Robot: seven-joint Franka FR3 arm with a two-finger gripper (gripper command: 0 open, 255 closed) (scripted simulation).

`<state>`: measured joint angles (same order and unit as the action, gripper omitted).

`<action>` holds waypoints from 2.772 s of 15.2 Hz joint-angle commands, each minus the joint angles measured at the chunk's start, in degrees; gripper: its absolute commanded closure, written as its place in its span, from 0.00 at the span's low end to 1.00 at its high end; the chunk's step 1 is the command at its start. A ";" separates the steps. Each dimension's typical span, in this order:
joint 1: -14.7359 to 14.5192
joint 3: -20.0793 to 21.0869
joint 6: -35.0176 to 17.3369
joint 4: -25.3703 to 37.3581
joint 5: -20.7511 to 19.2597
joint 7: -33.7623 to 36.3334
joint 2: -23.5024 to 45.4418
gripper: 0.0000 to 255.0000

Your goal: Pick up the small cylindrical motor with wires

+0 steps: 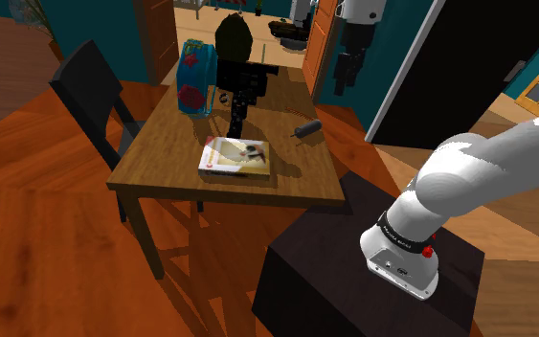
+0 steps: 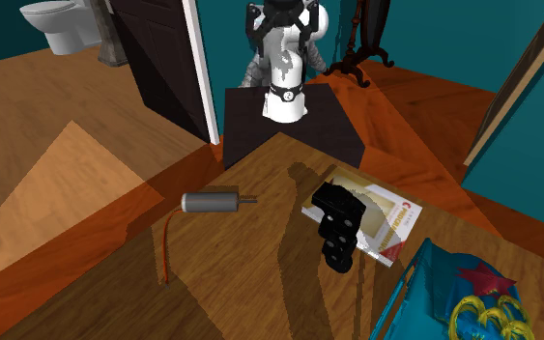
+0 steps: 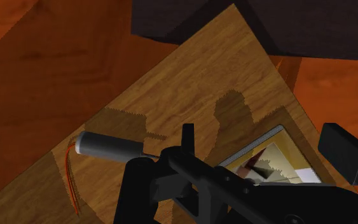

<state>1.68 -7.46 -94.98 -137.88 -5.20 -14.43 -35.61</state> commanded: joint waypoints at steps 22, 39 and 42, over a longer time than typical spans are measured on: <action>4.48 -14.35 -27.37 21.46 10.53 -27.61 46.99 0.00; 16.75 -9.35 -24.20 59.85 22.15 -38.36 82.67 0.00; 16.92 -9.06 -25.59 59.80 22.48 -38.57 84.02 0.00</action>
<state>18.56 -16.64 -120.09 -78.10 17.16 -52.95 47.92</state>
